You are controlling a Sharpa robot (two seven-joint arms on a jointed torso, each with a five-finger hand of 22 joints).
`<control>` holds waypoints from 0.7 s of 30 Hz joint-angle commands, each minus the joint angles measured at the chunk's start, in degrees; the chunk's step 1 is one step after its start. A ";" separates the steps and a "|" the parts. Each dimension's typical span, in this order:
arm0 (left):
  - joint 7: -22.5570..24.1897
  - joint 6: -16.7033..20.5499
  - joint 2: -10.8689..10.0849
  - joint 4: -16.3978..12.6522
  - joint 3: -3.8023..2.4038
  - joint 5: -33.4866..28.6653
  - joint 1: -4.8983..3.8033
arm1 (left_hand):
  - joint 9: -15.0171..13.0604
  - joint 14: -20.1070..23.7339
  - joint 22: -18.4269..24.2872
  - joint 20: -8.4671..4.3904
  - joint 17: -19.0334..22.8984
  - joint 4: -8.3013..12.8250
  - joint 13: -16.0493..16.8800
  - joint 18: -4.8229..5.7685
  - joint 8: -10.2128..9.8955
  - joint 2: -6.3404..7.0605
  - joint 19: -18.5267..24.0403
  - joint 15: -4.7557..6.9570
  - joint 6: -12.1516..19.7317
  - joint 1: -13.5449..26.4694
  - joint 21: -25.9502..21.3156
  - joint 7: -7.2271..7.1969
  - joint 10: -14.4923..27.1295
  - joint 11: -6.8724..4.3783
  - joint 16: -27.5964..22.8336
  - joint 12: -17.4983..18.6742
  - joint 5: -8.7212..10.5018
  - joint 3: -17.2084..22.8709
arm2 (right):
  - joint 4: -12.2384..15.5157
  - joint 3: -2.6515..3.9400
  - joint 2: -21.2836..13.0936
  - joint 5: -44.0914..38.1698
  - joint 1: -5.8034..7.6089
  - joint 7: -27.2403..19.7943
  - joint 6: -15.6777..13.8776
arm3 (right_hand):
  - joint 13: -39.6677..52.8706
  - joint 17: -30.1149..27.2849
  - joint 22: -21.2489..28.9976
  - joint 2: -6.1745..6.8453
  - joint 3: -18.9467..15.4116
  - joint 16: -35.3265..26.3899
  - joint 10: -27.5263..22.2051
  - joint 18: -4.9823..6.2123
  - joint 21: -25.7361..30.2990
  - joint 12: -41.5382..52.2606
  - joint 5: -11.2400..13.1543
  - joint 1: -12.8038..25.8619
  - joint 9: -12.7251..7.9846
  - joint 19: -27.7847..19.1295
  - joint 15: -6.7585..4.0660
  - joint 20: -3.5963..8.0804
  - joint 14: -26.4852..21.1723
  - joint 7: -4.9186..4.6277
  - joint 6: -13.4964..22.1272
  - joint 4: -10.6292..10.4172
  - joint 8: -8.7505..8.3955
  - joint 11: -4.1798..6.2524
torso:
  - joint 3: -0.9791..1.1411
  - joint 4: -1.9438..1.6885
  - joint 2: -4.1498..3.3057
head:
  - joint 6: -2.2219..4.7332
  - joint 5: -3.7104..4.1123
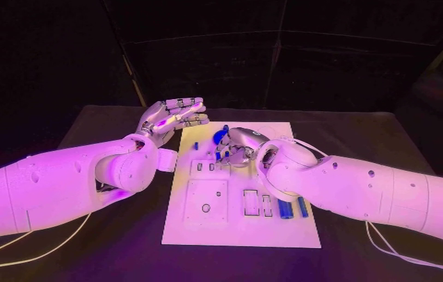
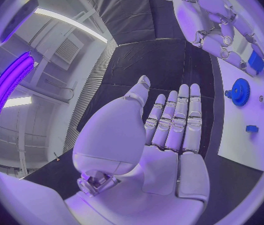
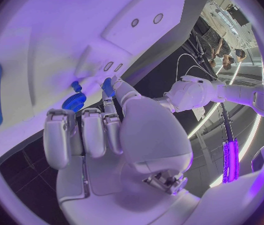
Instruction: Assemble the parts on the task board
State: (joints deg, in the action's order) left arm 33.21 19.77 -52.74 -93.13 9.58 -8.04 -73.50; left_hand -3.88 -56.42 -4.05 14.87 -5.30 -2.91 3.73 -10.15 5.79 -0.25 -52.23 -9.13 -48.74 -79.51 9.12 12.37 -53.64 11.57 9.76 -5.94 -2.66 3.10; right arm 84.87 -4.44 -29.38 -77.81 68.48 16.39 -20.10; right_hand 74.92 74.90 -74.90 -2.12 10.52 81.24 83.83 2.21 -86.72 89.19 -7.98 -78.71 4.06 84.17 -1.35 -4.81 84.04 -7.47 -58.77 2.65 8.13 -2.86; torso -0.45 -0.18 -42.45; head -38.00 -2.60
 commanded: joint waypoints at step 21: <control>0.40 -0.40 0.07 -0.15 -0.06 -0.86 -0.38 | 0.06 0.03 0.11 0.28 0.07 0.31 -0.06 -0.09 -0.30 -0.60 -0.32 -0.10 -0.20 0.06 -0.35 2.46 0.17 0.27 -0.41 0.23 0.01 -0.01 | -1.53 -0.11 1.44 -3.55 -1.60 1.94 3.19 | 14.06 1.78 -7.35 0.68 0.30 0.27 5.41 -0.57 -0.30 -0.18 -0.38 0.95 -0.02 2.27 -0.19 0.24 3.32 -0.36 -0.08 -0.12 -0.49 0.00 | 0.10 0.06 0.00 | -0.88 -0.79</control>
State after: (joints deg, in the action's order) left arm 33.23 19.79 -52.72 -93.20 9.58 -8.71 -73.77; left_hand -3.88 -56.42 -4.01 15.07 -5.31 -2.91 3.73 -10.15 5.79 -0.25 -52.43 -9.13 -48.74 -79.51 9.12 12.37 -53.64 11.57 9.49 -5.95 -2.66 3.10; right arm 83.39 -4.53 -27.91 -80.43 66.87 17.72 -17.71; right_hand 74.92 74.95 -74.90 -1.59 10.51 81.24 83.83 2.21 -86.72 89.19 -8.25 -78.18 3.99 84.17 -1.34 -4.81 84.04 -7.54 -58.64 2.65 7.74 -2.86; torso -0.35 -0.08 -42.46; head -38.84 -3.38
